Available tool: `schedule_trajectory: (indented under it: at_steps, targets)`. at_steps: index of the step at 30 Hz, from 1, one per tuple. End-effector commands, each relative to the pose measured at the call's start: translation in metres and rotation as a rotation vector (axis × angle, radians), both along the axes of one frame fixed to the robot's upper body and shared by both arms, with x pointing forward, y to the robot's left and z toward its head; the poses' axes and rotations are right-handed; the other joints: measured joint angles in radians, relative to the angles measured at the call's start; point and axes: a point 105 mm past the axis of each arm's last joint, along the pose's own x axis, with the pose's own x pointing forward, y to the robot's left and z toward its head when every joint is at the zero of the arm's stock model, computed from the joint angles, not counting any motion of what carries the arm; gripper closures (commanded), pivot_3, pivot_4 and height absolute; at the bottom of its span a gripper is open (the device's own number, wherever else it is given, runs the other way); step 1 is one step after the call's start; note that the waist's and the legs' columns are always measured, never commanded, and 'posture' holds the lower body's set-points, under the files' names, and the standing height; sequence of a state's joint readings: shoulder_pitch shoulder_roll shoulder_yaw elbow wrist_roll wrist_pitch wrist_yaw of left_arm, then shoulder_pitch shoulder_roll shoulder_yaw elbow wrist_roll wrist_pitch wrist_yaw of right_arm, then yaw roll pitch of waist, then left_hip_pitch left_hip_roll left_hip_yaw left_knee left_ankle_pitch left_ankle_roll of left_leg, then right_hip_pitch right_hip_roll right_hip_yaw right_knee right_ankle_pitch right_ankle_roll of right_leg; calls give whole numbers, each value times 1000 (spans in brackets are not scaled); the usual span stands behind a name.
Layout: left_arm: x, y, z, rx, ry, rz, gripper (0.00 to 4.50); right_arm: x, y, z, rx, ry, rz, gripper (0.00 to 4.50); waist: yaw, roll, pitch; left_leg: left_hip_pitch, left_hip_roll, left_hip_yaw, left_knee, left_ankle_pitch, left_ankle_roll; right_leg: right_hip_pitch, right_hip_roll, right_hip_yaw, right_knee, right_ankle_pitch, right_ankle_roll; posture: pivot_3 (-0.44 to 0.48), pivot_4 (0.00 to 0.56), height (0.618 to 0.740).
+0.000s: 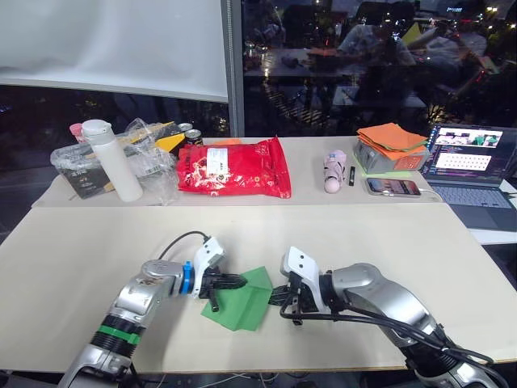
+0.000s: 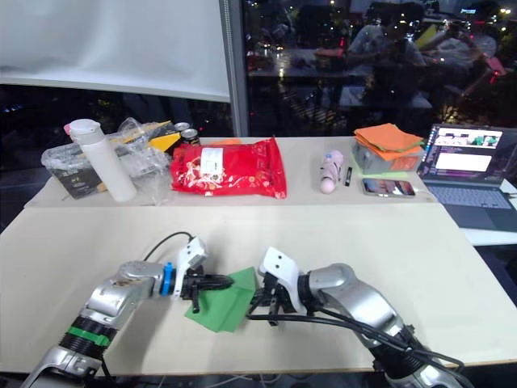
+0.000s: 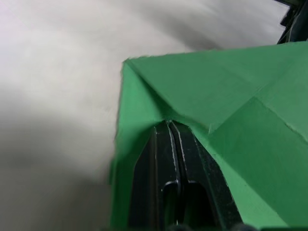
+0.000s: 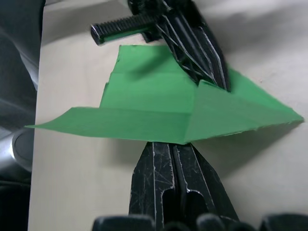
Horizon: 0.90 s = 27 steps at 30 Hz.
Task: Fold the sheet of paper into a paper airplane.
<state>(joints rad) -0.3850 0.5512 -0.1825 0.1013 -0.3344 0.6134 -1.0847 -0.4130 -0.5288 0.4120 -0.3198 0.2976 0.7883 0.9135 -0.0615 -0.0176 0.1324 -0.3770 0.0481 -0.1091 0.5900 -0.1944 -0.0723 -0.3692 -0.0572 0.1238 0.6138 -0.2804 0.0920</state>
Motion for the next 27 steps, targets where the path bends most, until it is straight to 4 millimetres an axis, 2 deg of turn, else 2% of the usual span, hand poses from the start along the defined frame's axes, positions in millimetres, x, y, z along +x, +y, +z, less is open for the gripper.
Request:
schedule_trajectory:
  at_steps: [1,4,7,10,15,19,27]
  targets:
    - [0,6,10,-17,11,41,4459,5,6,8,30,-30,12,4500,1,0,0,0,0,0,0,0,0,0,0,0,0,0,0,0,150,732]
    - [4,5,17,-70,24,84,4459,8,11,8,71,-5,1,4500,2,0,0,-1,0,0,0,0,0,0,0,0,0,0,0,0,150,732]
    - [9,-9,34,-187,34,109,4459,14,15,4,77,1,-8,4500,7,0,0,-1,0,0,0,0,0,0,0,0,0,0,0,0,150,732]
    - [7,-14,29,-170,46,104,4459,17,17,6,100,8,-14,4500,12,0,0,-2,0,0,1,0,0,0,0,0,-1,0,0,0,150,732]
    - [-9,-24,11,-91,73,24,4459,25,17,8,112,-2,-35,4500,12,0,0,-1,0,0,0,0,0,-1,0,0,0,0,0,0,150,732]
    - [-12,-19,4,-58,83,34,4459,31,20,14,128,-17,-45,4500,13,0,1,-1,0,0,0,0,0,-1,0,0,0,0,0,0,150,732]
    - [-3,6,11,-45,59,114,4459,37,39,12,139,-24,-37,4500,10,1,1,-1,0,0,0,0,0,-1,0,0,0,0,0,0,150,732]
